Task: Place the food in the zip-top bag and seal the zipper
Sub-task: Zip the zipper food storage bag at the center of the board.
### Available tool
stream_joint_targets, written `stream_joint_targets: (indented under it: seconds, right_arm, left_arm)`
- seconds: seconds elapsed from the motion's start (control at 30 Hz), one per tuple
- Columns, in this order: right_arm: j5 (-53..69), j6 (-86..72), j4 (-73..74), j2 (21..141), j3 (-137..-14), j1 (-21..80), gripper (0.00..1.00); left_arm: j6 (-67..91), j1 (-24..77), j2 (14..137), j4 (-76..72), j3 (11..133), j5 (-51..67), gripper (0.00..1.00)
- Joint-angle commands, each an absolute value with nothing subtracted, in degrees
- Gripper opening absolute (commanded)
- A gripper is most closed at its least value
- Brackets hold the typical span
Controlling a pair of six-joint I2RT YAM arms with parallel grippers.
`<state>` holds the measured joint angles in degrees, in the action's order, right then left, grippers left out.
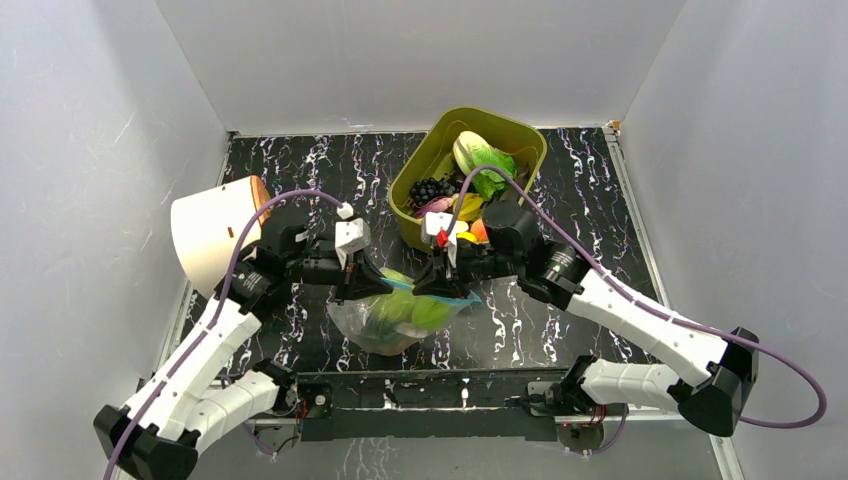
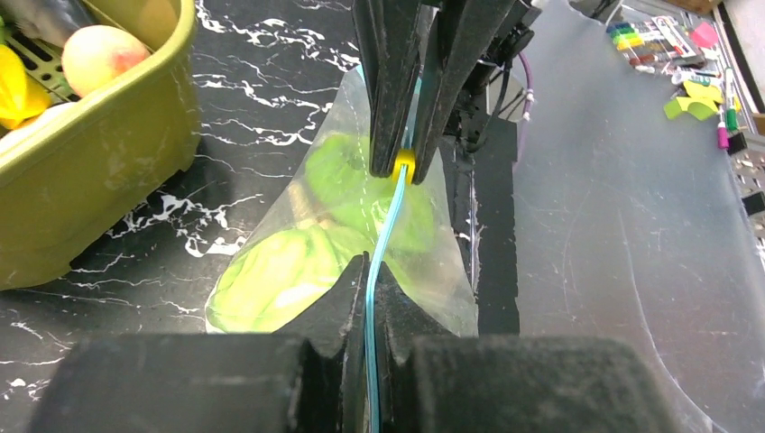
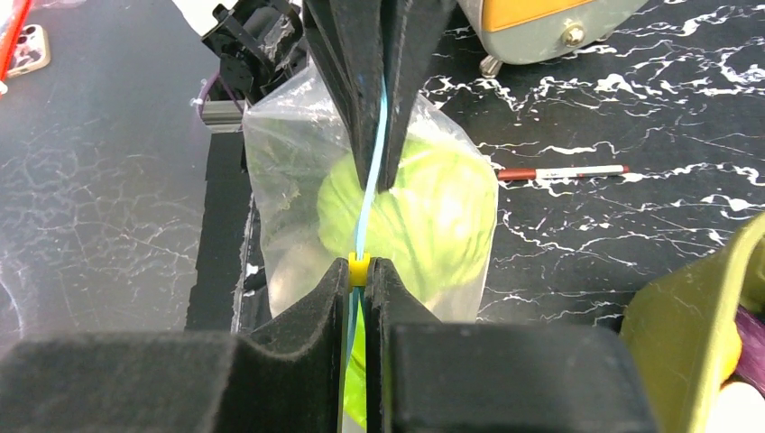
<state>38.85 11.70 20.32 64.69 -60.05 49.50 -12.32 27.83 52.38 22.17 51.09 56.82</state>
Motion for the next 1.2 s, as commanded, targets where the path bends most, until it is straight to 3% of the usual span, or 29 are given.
stream_joint_targets:
  seconds: [0.0,0.73,1.17]
  right_arm:
    - [36.12,11.89,22.84,59.46,-59.19,48.87,0.00]
    - [19.85,15.21,42.62,46.62,-58.05,48.43,0.00]
    - [8.23,12.38,51.71,42.05,-63.61,48.42,0.00]
  left_arm:
    - [-8.04,27.46,46.74,16.88,50.34,52.89,0.00]
    - [-9.73,27.37,39.64,31.82,58.84,42.49,0.00]
    - [-7.83,27.31,38.96,29.94,59.15,40.38,0.00]
